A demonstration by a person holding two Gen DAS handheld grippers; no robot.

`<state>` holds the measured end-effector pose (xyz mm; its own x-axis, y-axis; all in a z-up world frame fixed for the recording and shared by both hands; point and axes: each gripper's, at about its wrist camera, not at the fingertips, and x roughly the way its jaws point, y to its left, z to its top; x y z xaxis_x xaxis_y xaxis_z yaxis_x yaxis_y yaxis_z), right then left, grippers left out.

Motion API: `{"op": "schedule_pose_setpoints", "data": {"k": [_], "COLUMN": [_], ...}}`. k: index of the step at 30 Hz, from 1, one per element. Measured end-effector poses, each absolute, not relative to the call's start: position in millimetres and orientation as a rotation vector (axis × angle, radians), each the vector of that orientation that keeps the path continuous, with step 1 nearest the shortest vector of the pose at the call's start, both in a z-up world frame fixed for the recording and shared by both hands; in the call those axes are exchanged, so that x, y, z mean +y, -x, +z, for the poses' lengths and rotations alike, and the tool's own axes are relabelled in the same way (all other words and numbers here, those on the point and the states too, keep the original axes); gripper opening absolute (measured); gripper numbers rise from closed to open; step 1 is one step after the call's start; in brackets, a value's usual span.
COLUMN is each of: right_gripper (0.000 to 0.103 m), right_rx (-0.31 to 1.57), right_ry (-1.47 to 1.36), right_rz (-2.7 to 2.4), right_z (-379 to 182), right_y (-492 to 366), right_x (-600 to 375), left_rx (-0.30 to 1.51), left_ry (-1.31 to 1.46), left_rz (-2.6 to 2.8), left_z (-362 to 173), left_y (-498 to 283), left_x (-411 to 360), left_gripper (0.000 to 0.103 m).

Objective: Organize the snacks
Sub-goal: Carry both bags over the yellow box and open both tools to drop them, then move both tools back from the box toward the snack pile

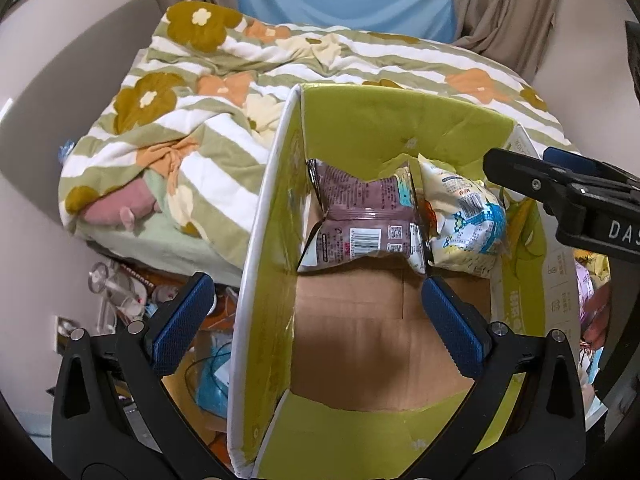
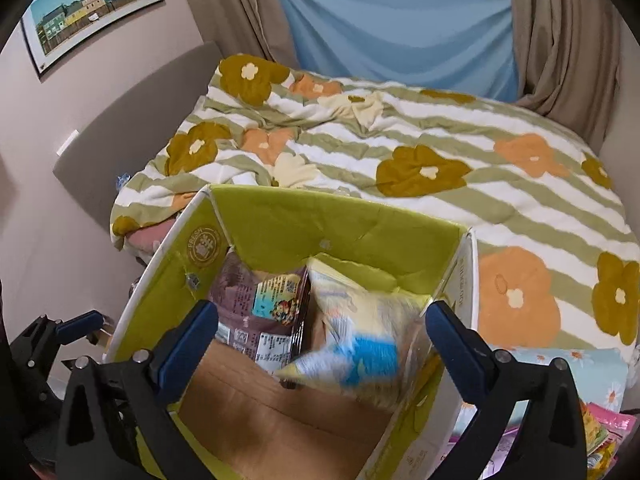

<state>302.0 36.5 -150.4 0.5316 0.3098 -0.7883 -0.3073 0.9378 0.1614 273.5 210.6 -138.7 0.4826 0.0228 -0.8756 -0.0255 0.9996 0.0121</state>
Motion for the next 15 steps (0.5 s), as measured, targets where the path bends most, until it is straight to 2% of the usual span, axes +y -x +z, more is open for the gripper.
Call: {"op": "schedule_pose_setpoints", "data": {"k": [6, 15], "right_gripper": [0.103, 0.103], "right_rx": [0.929, 0.879], "right_ry": [-0.003, 0.008], "right_rz": [0.377, 0.369], "right_z": [-133.5, -82.2], "right_y": [-293.6, -258.6], "right_x": [31.4, 22.6], "left_rx": [1.049, 0.959], "left_ry": [-0.005, -0.032], "left_rz": [0.028, 0.012], "left_z": [-129.6, -81.5], "left_y": [-269.7, -249.4], "left_x": [208.4, 202.9], "left_gripper": [0.103, 0.103]}}
